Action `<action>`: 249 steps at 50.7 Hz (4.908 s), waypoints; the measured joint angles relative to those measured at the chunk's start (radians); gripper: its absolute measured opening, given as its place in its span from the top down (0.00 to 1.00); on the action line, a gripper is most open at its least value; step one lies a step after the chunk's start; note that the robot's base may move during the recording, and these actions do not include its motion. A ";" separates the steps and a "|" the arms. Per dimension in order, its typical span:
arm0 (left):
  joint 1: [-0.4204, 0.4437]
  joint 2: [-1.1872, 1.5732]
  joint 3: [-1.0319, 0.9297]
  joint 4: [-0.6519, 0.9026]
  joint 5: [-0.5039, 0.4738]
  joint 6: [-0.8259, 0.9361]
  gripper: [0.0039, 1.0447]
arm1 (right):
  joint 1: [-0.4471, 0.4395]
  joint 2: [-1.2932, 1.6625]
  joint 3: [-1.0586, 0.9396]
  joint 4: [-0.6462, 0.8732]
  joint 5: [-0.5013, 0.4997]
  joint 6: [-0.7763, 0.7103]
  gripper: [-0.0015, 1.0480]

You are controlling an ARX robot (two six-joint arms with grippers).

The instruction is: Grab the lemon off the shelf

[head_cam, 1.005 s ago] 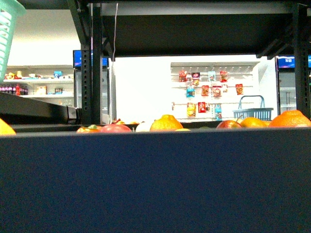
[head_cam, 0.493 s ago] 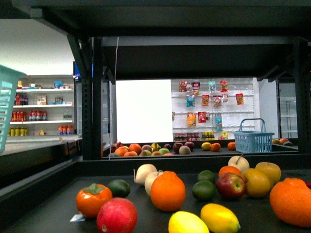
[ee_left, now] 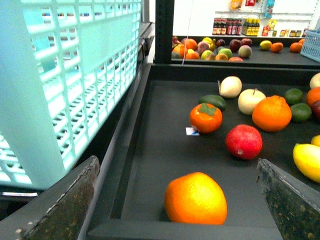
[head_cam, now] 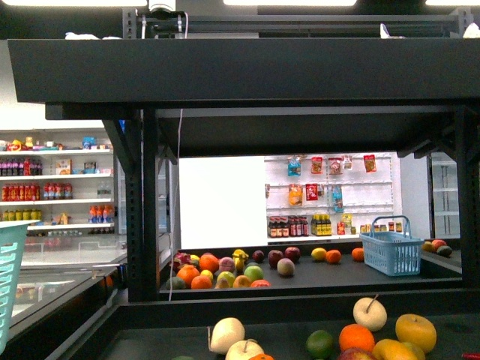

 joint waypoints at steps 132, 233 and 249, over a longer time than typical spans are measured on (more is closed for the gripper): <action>0.525 1.696 0.897 0.814 0.564 -1.389 0.08 | 0.000 0.000 0.000 0.000 0.000 0.000 0.07; 0.038 1.463 0.766 0.731 0.756 -0.975 0.94 | 0.000 0.000 0.000 0.000 0.000 0.000 0.07; -0.149 1.537 0.778 0.750 0.768 -0.951 0.94 | 0.000 0.000 0.000 0.000 0.000 0.000 0.07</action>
